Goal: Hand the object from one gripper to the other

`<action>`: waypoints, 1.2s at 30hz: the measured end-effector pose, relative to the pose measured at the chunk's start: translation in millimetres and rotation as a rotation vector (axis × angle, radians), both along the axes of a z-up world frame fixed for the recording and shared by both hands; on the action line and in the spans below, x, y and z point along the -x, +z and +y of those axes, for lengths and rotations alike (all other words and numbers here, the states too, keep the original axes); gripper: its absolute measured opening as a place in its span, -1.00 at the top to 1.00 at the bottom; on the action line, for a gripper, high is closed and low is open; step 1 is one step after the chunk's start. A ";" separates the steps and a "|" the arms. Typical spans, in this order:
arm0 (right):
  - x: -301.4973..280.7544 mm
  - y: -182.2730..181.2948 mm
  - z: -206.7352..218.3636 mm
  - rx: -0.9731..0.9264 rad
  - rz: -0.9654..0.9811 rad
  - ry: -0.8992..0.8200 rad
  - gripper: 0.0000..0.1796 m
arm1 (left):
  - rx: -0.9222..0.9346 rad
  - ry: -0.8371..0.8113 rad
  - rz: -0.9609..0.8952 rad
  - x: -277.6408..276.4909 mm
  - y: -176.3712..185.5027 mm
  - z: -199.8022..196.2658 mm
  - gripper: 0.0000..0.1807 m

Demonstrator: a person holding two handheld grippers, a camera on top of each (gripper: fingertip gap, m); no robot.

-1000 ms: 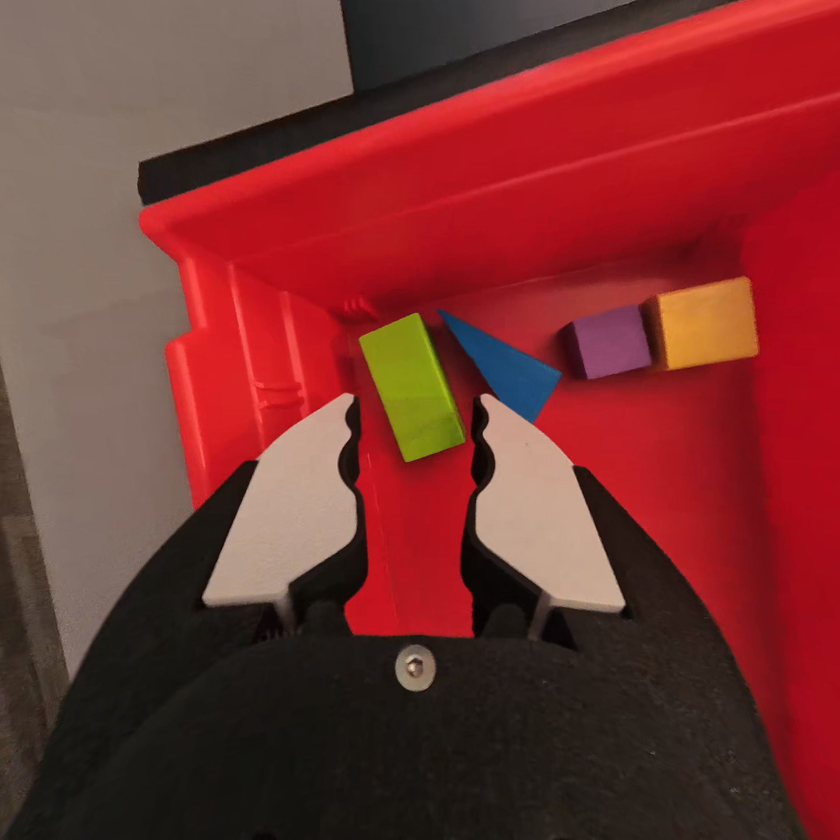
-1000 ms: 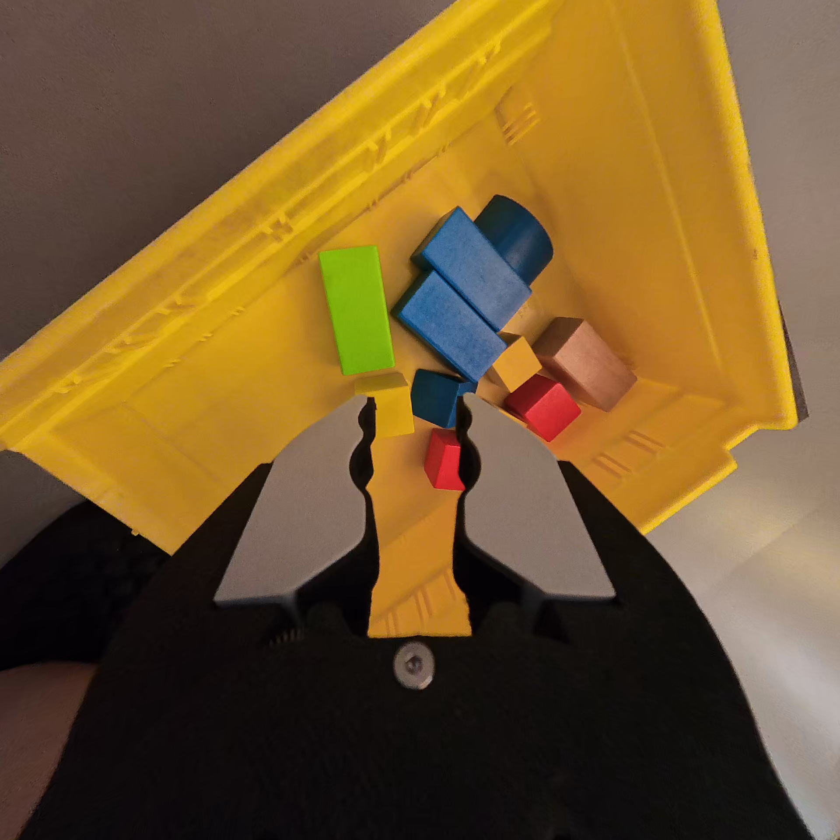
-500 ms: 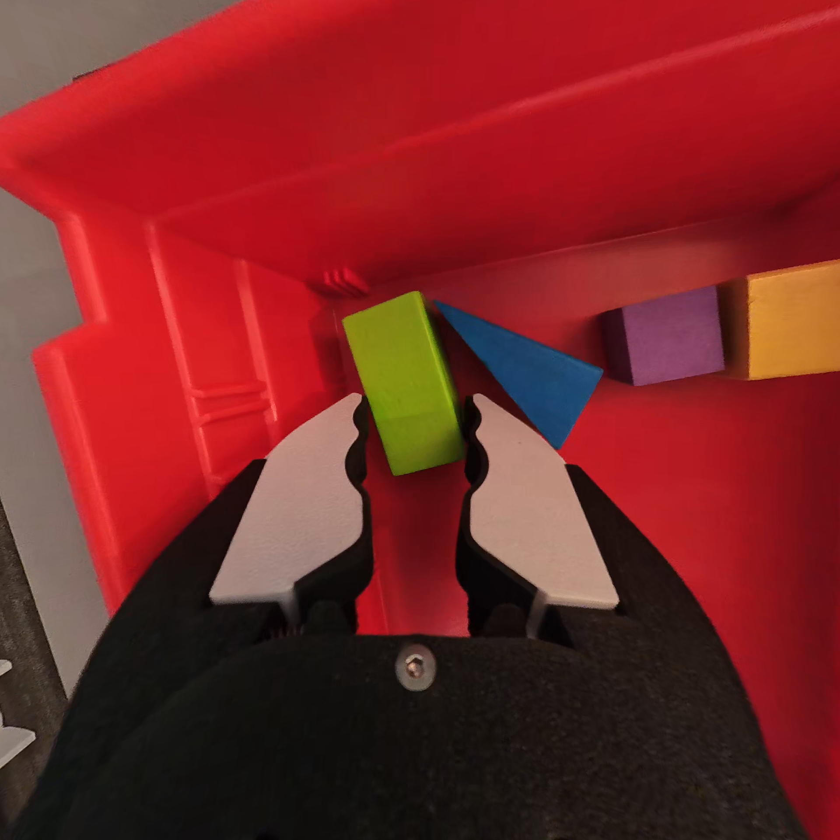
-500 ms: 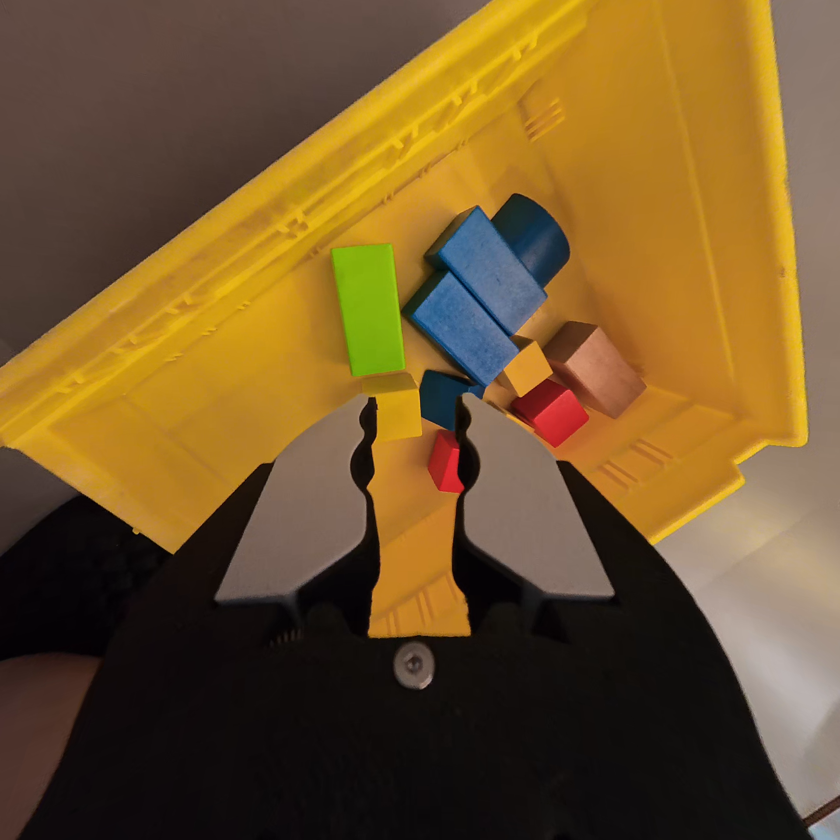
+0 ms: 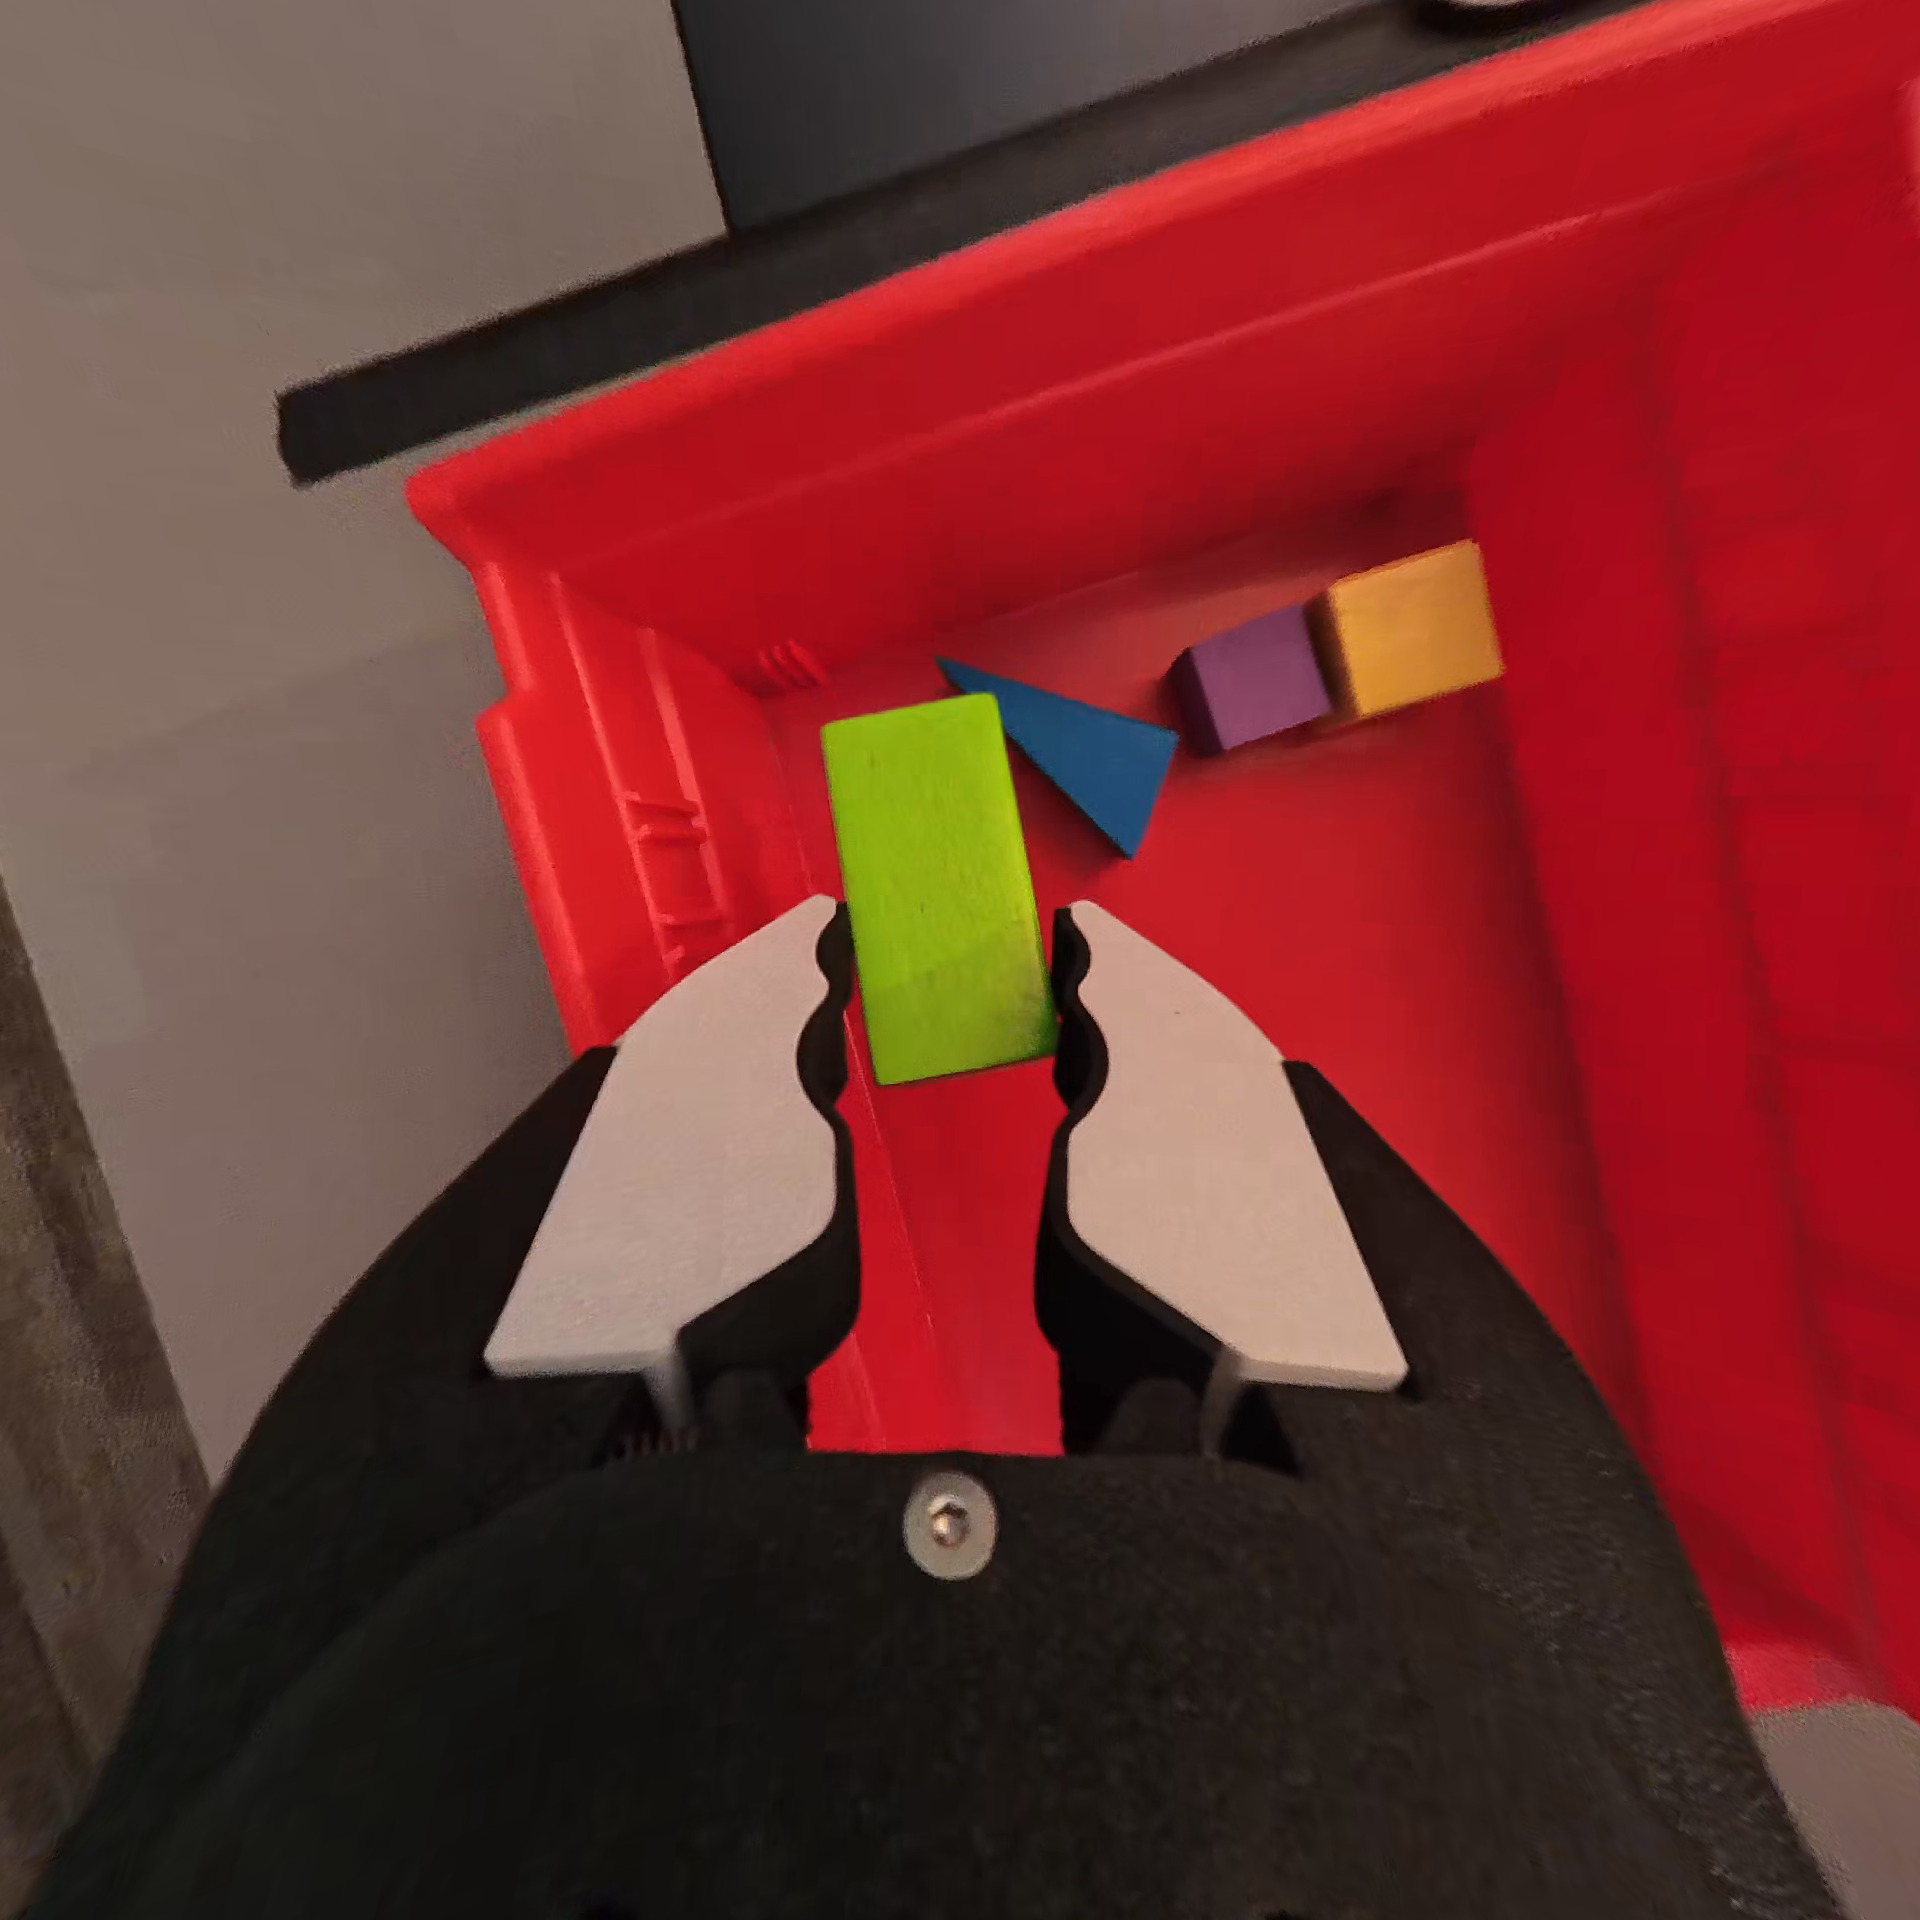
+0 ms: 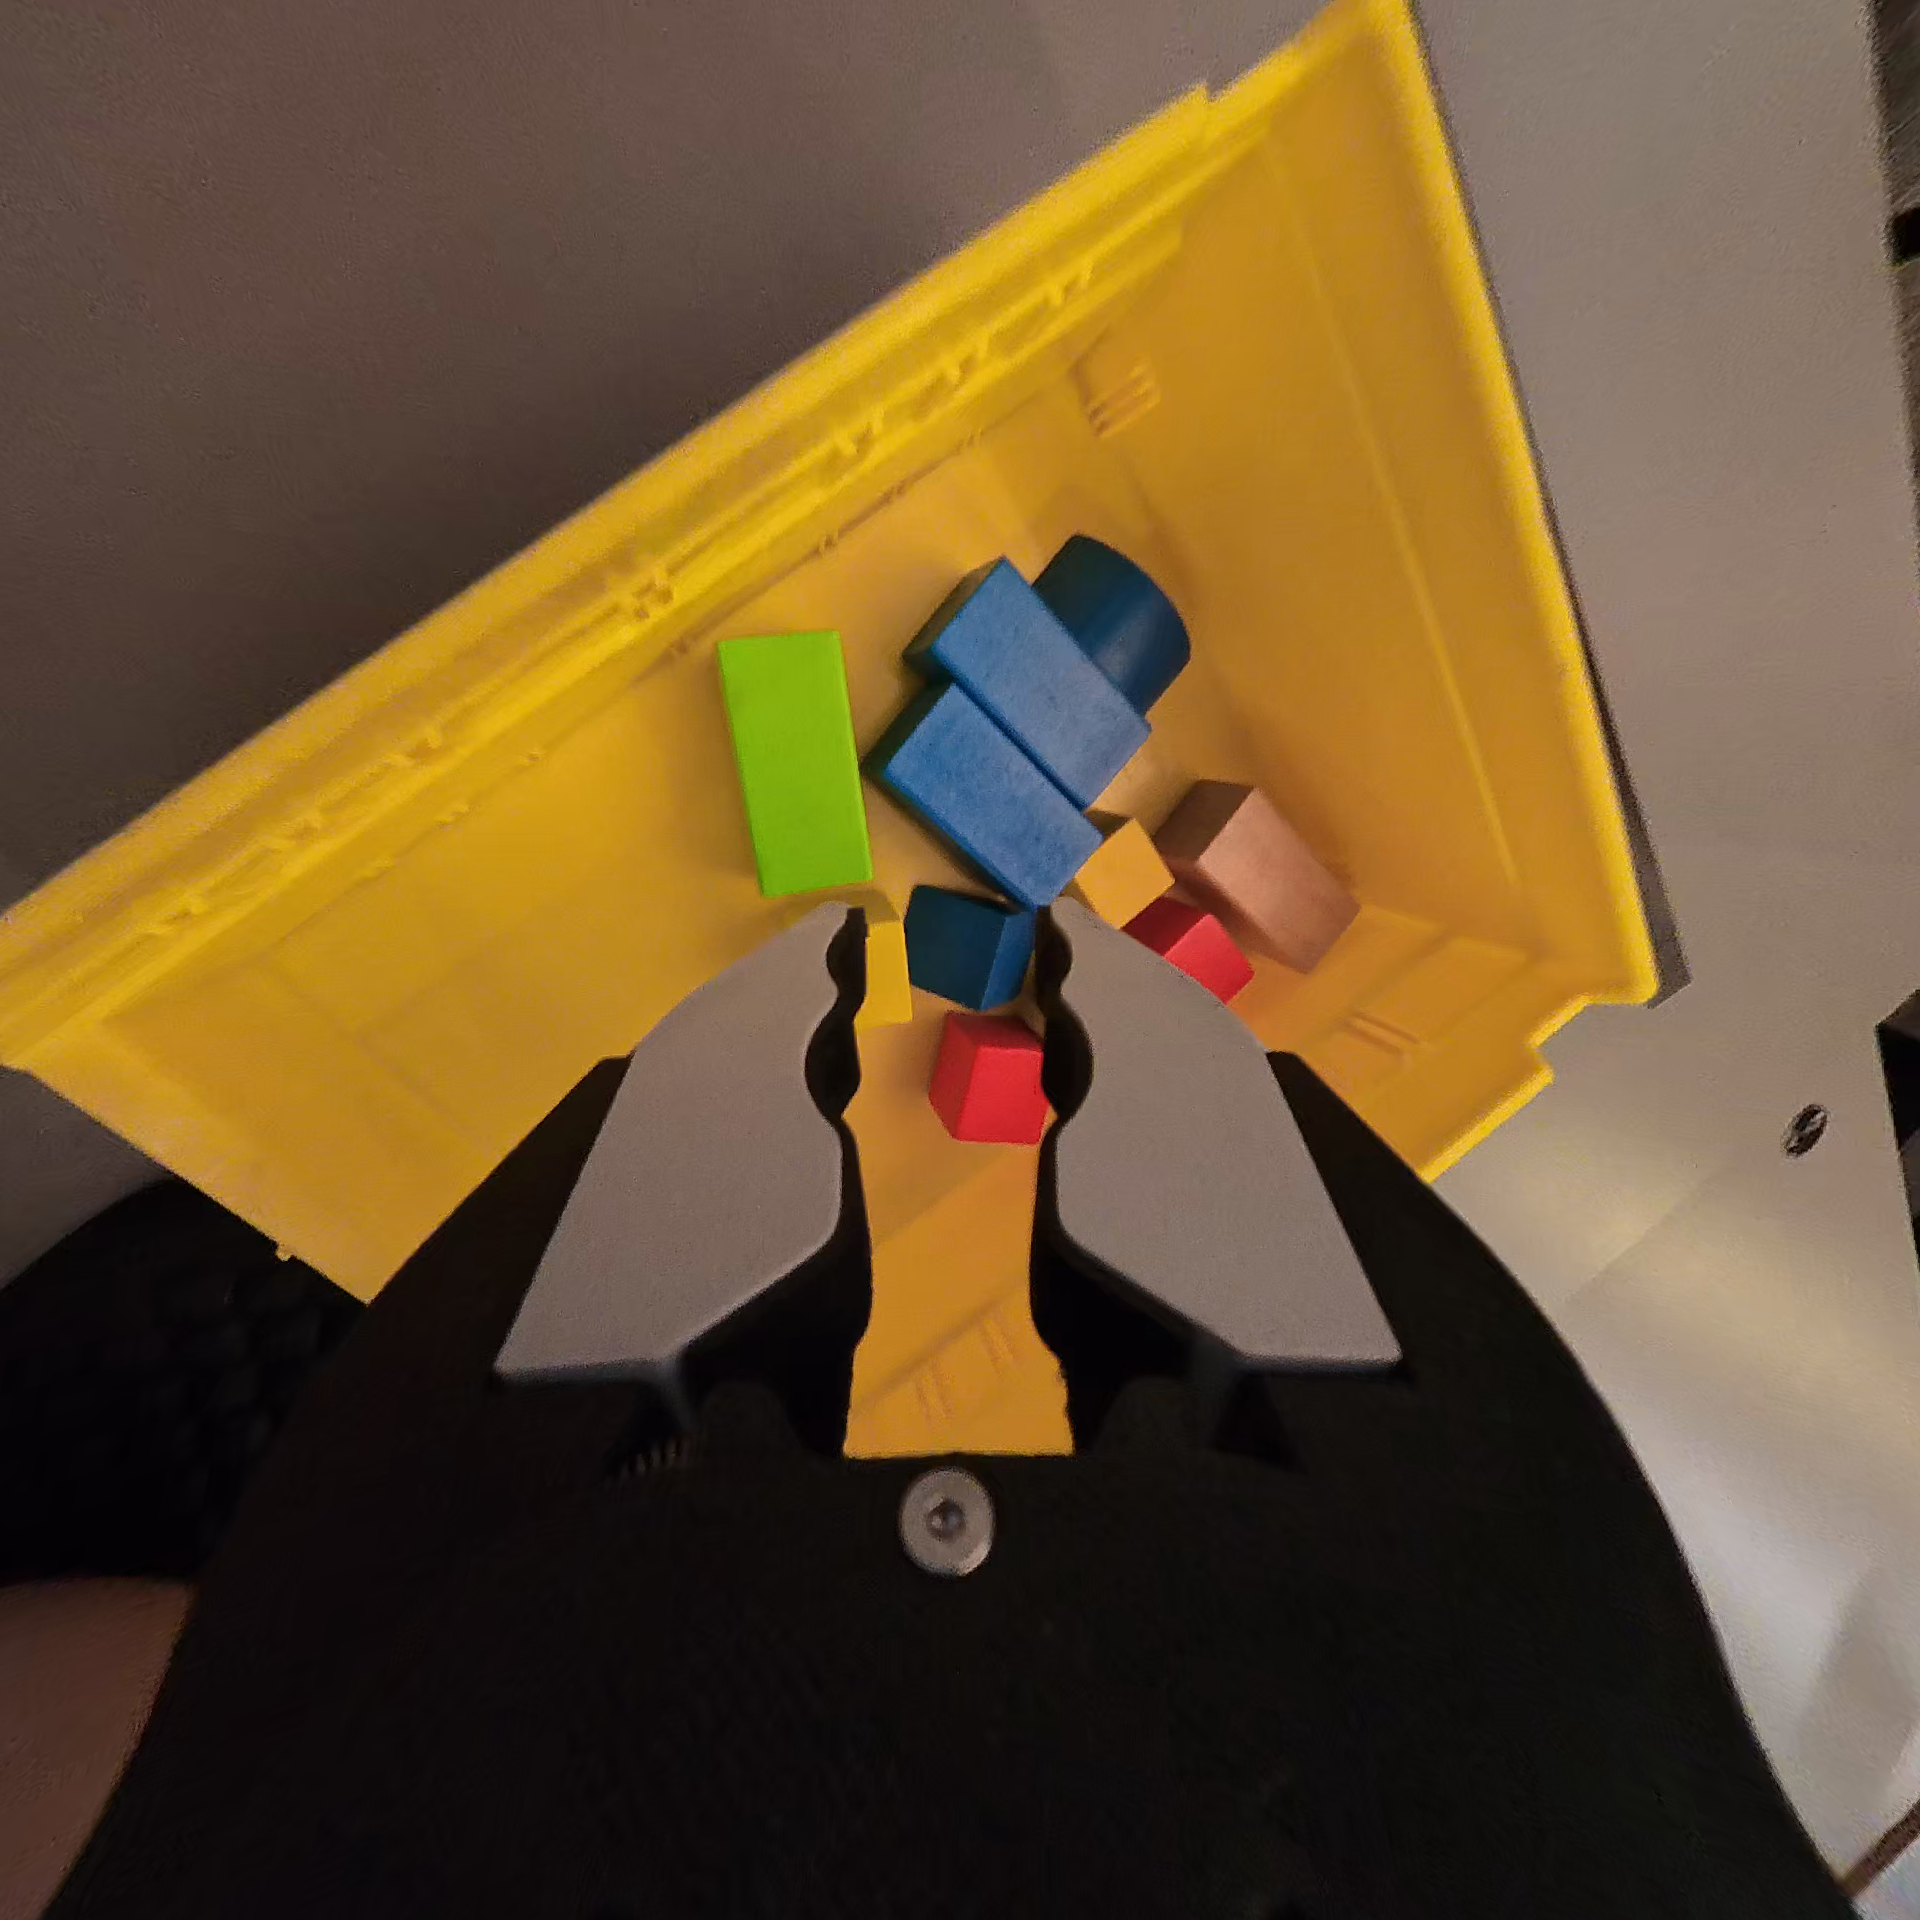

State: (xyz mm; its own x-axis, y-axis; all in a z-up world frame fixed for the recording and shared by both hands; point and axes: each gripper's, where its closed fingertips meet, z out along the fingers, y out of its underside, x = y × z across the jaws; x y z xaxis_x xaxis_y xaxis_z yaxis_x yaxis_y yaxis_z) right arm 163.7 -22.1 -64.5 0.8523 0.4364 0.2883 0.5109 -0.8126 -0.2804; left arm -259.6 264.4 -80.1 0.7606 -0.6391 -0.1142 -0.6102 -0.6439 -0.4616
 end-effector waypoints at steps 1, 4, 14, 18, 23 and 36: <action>2.3 3.4 3.3 -0.024 0.000 0.011 0.64 | -0.012 -0.026 -0.027 -4.4 9.9 -4.7 0.60; 14.7 15.7 15.6 -0.107 0.012 0.060 0.64 | -0.071 -0.167 -0.138 -31.7 46.8 -27.4 0.60; 170.2 106.6 30.4 -0.617 0.457 0.680 0.47 | -0.134 -0.928 -0.410 -161.2 127.0 -211.0 0.60; 205.9 125.0 16.1 -0.647 0.660 0.788 0.43 | -0.118 -1.068 -0.391 -177.6 124.5 -255.6 0.60; 229.0 119.3 5.5 -0.574 0.735 0.869 0.40 | -0.116 -1.153 -0.360 -182.7 121.0 -282.8 0.60; 215.5 88.8 -12.2 -0.380 0.546 0.897 0.61 | -0.099 -1.211 -0.415 -196.2 121.0 -303.7 0.46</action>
State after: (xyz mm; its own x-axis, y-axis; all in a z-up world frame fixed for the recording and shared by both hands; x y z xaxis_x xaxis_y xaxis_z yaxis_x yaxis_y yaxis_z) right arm -51.8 -34.2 24.3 0.3256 0.9203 0.2168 0.6017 -0.0248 -0.7983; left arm -63.4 -39.3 40.9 -0.3066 -0.9470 -0.0953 -0.5791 0.2651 -0.7710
